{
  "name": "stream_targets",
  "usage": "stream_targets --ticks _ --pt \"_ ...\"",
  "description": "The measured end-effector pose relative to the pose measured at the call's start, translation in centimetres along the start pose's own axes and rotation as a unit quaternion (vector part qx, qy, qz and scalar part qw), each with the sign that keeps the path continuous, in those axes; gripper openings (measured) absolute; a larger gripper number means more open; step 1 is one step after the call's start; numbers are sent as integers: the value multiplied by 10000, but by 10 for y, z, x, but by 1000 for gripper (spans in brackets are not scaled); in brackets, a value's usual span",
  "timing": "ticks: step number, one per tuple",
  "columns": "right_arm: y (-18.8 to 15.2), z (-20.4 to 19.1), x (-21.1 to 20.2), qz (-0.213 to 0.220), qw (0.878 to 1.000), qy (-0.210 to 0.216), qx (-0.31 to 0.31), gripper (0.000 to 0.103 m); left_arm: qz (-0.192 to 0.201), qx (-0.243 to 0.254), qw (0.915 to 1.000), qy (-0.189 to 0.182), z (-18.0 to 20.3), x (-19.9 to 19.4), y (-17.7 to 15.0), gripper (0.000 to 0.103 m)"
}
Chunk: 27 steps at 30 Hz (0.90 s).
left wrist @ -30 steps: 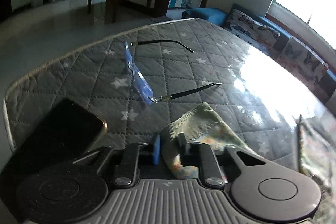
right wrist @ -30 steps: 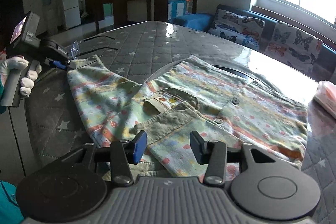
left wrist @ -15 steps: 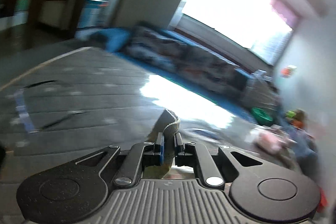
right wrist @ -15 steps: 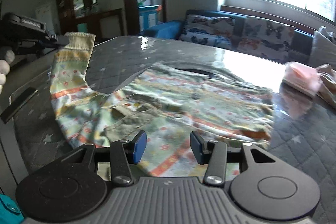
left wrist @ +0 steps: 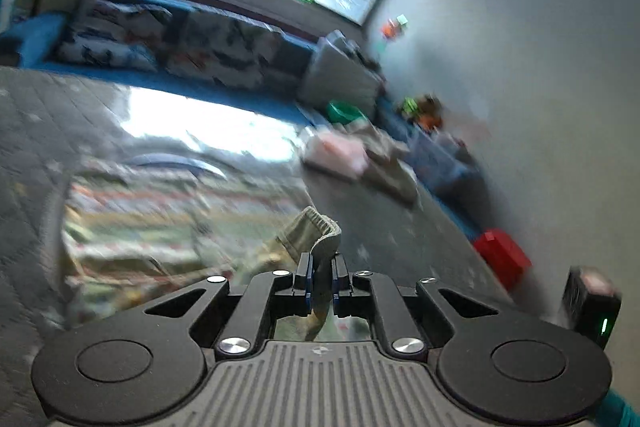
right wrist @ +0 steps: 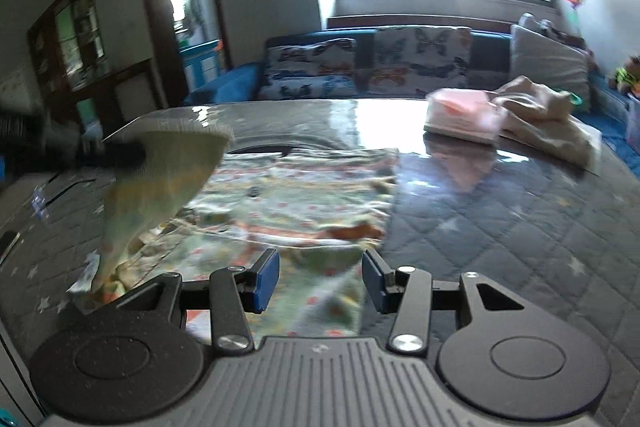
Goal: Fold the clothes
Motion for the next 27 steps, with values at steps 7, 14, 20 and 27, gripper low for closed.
stream_targets --ticks 7,14,20,27 --pt "-4 6 7 -78 9998 52 196 46 -586 194 9981 89 -5 20 -32 26" --pt "-2 -11 24 -231 9992 314 115 46 -446 114 9978 475 -47 0 -24 37" --pt "0 -25 46 -399 9978 522 21 46 -381 -283 9941 975 -94 -6 -15 36" --pt "2 -39 63 -566 9961 658 -163 46 -474 -385 9924 1068 -115 -2 -15 36"
Point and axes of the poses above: each gripper's, at about its wrist camera, not at the fingertips, and x roughly the way its jaws point, z to its right, y to its top, the point moved 2 cm from there along x, roughly the way its jaws point, and after that the axes turned 9 degrees about -x, right-handed, at the moved point
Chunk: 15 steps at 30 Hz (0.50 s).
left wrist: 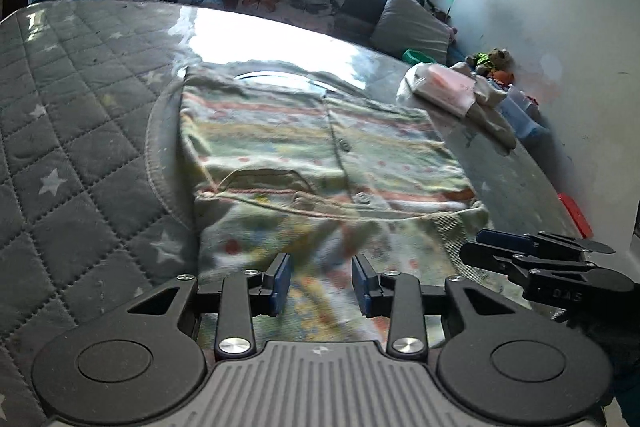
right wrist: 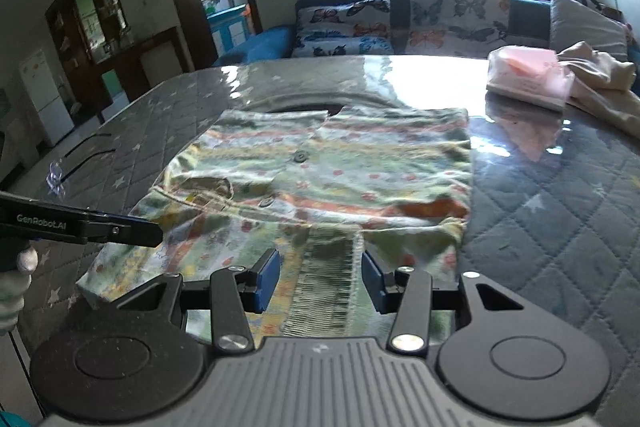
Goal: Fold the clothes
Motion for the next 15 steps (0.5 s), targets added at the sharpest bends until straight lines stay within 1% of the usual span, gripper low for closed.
stream_targets --ticks 4,7,12,15 --pt "-2 0 8 -197 9998 -7 -33 46 6 -22 10000 22 -10 -2 0 37" --pt "-1 2 9 -254 9996 -88 -94 45 68 18 10000 -8 -12 -9 4 37" --pt "8 0 11 -107 9996 -167 -222 45 270 192 9993 -167 -2 -14 15 36" --pt "13 -4 19 -66 9993 -171 -330 45 259 264 9993 -70 0 -2 20 36"
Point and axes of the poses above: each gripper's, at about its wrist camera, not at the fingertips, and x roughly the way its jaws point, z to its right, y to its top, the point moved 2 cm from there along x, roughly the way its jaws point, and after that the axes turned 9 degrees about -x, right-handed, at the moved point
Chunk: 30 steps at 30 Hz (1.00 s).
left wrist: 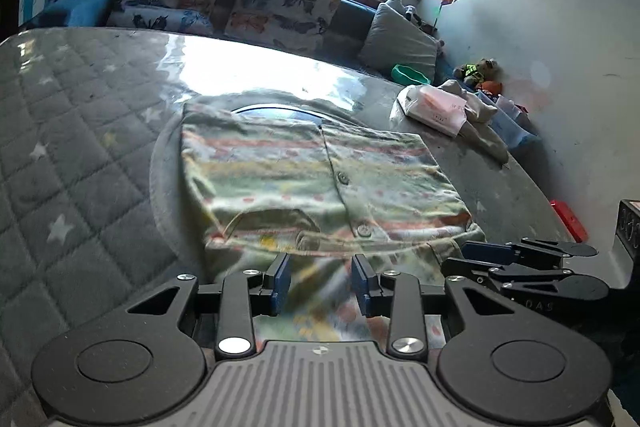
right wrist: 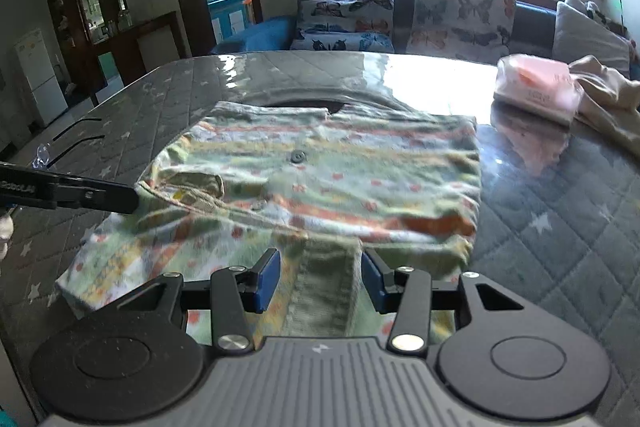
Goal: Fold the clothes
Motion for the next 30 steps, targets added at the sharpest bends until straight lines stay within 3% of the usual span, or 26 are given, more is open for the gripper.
stream_targets --ticks 5,13,21,27,30 --pt "1 -1 12 -124 9997 -103 -173 45 -183 -5 9996 228 -9 18 -1 35" --pt "5 -5 -2 107 9994 -91 -306 45 -31 200 9994 277 -1 8 -2 36" --pt "-4 -17 -4 -83 9973 -56 -723 45 -89 392 9981 465 4 1 -10 38" --pt "-14 -36 -24 -67 9936 178 -1115 45 -157 877 9958 204 30 -21 -35 39" --pt "-24 -42 -27 -167 9910 166 -1316 45 -266 1184 9922 281 39 -18 -53 39"
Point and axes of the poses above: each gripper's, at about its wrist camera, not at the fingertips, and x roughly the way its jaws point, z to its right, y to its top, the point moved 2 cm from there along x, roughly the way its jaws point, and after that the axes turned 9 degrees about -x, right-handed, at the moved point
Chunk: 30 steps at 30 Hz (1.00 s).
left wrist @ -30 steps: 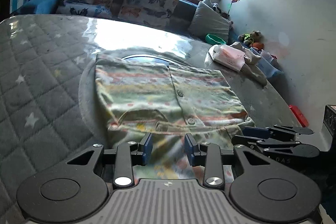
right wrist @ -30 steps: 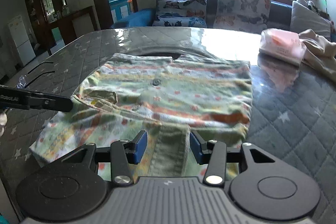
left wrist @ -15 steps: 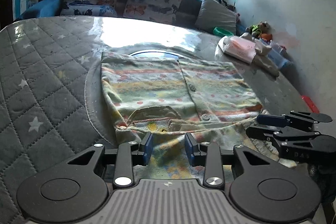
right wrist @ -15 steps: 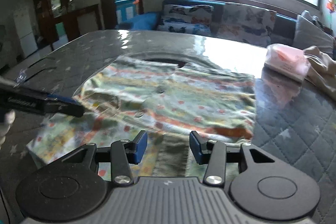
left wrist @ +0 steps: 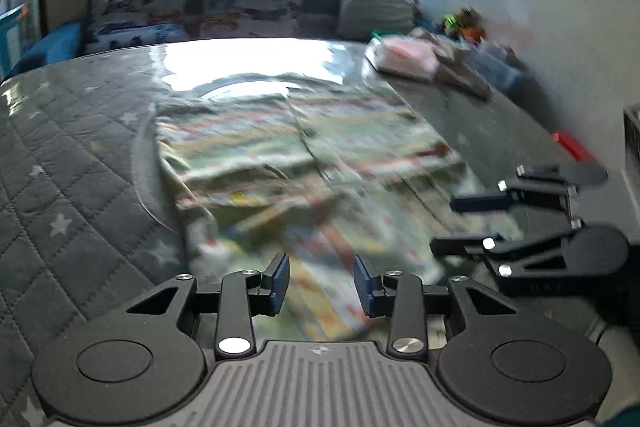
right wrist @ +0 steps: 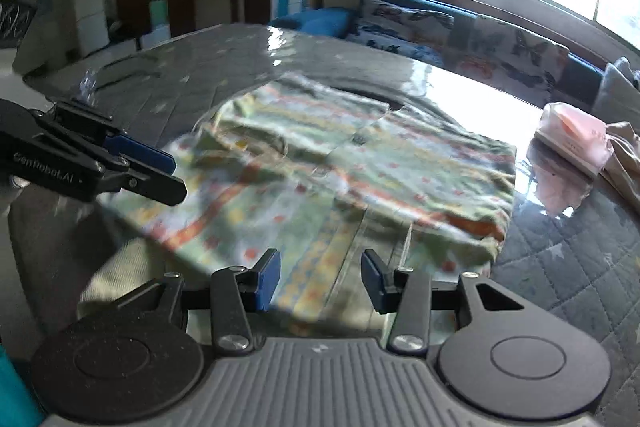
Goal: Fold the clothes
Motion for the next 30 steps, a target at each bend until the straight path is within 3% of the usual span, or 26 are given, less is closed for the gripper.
stream_targets --ticks 5,10,15,20,28,30 --pt "-10 -2 -8 -14 10000 -54 -46 45 -97 198 9996 183 4 3 -11 40" --pt "-17 -4 -12 -85 9999 -76 -91 46 -80 -1 9999 108 7 -17 -7 47" --pt "-17 -1 -28 6 9998 -103 -148 46 -471 -325 9983 -84 14 -33 -10 51" --pt "-25 2 -50 -54 9987 -256 -438 53 -1010 -855 9909 -258 14 -28 -18 56" --pt "-47 -18 -67 -189 9918 -150 -1257 62 -1335 -994 9847 -511 25 -22 -27 53" --pt "-51 -25 -68 -183 9891 -102 -1461 64 -1374 -999 9839 -555 26 -21 -26 41"
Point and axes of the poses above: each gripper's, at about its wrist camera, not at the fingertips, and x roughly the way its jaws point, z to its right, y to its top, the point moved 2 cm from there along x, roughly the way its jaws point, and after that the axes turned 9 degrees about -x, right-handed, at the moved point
